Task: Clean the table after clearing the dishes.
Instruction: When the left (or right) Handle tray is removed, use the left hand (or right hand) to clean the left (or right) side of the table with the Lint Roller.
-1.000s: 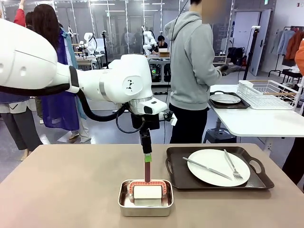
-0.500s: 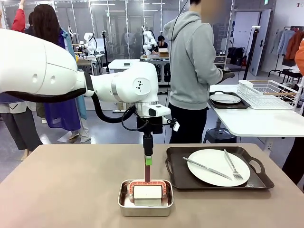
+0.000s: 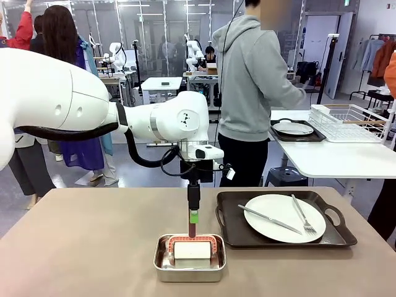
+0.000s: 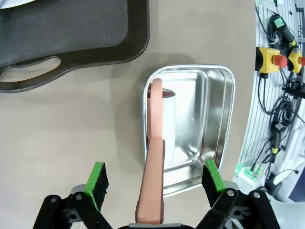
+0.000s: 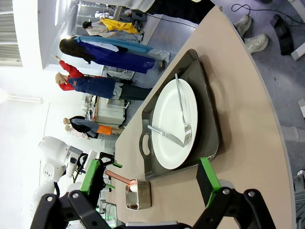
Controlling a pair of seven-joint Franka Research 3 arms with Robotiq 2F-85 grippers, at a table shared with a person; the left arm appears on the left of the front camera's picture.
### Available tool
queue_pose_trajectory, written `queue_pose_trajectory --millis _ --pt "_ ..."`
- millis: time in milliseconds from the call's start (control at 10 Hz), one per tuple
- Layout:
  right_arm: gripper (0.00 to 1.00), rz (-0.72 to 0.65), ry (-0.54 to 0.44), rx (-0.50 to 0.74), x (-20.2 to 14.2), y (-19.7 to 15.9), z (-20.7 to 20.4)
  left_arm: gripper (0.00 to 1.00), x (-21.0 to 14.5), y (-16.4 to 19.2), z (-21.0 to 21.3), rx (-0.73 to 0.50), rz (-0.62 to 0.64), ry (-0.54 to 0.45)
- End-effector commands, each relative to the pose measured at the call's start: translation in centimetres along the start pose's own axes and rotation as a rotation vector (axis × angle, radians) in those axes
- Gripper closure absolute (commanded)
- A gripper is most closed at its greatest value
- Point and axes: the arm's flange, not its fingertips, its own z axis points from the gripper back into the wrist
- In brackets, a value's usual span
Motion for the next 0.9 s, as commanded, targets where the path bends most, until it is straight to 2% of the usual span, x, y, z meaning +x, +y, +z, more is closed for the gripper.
queue_pose_trajectory --millis 0,100,200,400,800 --pt "0.00 -0.001 -0.006 0.012 -0.14 0.12 0.19 0.09 -0.27 -0.31 -0.03 -0.010 -0.017 0.022" --pt "0.00 -0.001 -0.006 0.012 -0.14 0.12 0.19 0.27 -0.07 -0.30 -0.25 -0.014 -0.016 0.039" --pt "0.00 -0.001 -0.006 0.012 -0.14 0.12 0.19 0.56 -0.08 -0.37 -0.25 -0.012 -0.016 0.041" --pt "0.00 -0.001 -0.006 0.012 -0.14 0.12 0.19 1.00 -0.19 -0.47 -0.21 -0.008 -0.014 0.041" --pt "0.00 -0.001 -0.006 0.012 -0.14 0.12 0.19 1.00 -0.29 -0.74 -0.07 -0.001 0.015 0.036"
